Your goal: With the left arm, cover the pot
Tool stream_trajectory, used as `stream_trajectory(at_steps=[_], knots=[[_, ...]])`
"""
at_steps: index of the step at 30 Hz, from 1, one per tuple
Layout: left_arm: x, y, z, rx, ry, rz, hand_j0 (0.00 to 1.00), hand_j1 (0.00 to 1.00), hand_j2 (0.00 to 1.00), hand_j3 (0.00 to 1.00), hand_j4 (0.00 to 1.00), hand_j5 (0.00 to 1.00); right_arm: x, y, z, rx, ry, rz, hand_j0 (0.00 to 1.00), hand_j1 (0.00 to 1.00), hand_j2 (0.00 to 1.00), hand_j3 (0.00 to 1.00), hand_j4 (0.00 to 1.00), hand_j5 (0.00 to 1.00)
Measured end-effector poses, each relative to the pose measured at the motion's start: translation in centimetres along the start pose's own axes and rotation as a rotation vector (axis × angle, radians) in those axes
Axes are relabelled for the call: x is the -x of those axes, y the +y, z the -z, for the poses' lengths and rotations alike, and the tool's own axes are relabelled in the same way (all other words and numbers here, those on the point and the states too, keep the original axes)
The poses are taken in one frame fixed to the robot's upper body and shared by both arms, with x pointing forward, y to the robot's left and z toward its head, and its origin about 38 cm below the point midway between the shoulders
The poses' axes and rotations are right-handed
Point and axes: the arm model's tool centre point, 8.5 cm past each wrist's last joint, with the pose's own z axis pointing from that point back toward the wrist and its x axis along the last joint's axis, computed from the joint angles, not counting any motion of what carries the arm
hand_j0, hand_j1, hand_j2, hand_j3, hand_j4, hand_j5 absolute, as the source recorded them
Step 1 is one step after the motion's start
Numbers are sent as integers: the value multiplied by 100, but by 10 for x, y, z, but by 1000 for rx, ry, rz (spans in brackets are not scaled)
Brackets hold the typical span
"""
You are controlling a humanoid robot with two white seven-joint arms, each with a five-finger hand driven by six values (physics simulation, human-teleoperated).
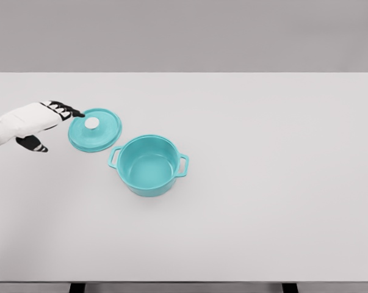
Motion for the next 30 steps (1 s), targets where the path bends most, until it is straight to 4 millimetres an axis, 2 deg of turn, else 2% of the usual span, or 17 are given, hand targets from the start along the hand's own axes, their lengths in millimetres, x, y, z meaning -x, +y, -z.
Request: stream_trajectory(at_steps=[5, 10, 12, 14, 15, 16, 17, 19, 21, 22, 25, 28, 30], knots=[[2, -1, 1, 6, 5, 0, 100, 100, 100, 100, 100, 100, 2, 0, 0, 0, 9, 4, 100, 100, 100, 100, 100, 100], [16, 19, 1, -20, 26, 13, 100, 100, 100, 100, 100, 100, 3, 0, 0, 0, 12, 6, 100, 100, 100, 100, 100, 100], [21, 38, 3, -37, 25, 38, 100, 100, 100, 100, 100, 100, 4, 0, 0, 0, 12, 6, 100, 100, 100, 100, 100, 100], [24, 45, 7, -24, 8, 61, 100, 100, 100, 100, 100, 100, 4, 0, 0, 0, 13, 6, 100, 100, 100, 100, 100, 100], [27, 60, 7, -35, 5, 84, 100, 100, 100, 100, 100, 100, 4, 1, 0, -1, 13, 6, 100, 100, 100, 100, 100, 100], [31, 95, 6, -68, 4, 132, 100, 100, 100, 100, 100, 100, 4, 0, 0, 0, 13, 6, 100, 100, 100, 100, 100, 100], [32, 115, 6, -92, -15, 133, 100, 100, 100, 100, 100, 100, 4, 0, 0, 0, 13, 6, 100, 100, 100, 100, 100, 100], [31, 116, 14, -49, -60, 108, 100, 100, 100, 100, 100, 100, 4, 1, 0, -1, 13, 6, 100, 100, 100, 100, 100, 100], [29, 99, 26, 42, -89, 109, 100, 100, 100, 100, 100, 100, 4, 1, 0, -1, 13, 6, 100, 100, 100, 100, 100, 100], [26, 101, 30, 62, -100, 115, 100, 100, 100, 100, 100, 100, 4, 1, 0, 0, 13, 6, 100, 100, 100, 100, 100, 100], [13, 100, 43, 105, -169, 71, 100, 100, 100, 100, 100, 100, 4, 0, 0, 0, 13, 6, 100, 100, 100, 100, 100, 100], [1, 82, 57, 152, -216, 16, 100, 100, 100, 100, 100, 100, 4, 1, 0, -1, 13, 6, 100, 100, 100, 100, 100, 100], [-2, 78, 60, 165, -226, 1, 100, 100, 100, 100, 100, 100, 4, 1, 0, -1, 13, 6, 100, 100, 100, 100, 100, 100]])
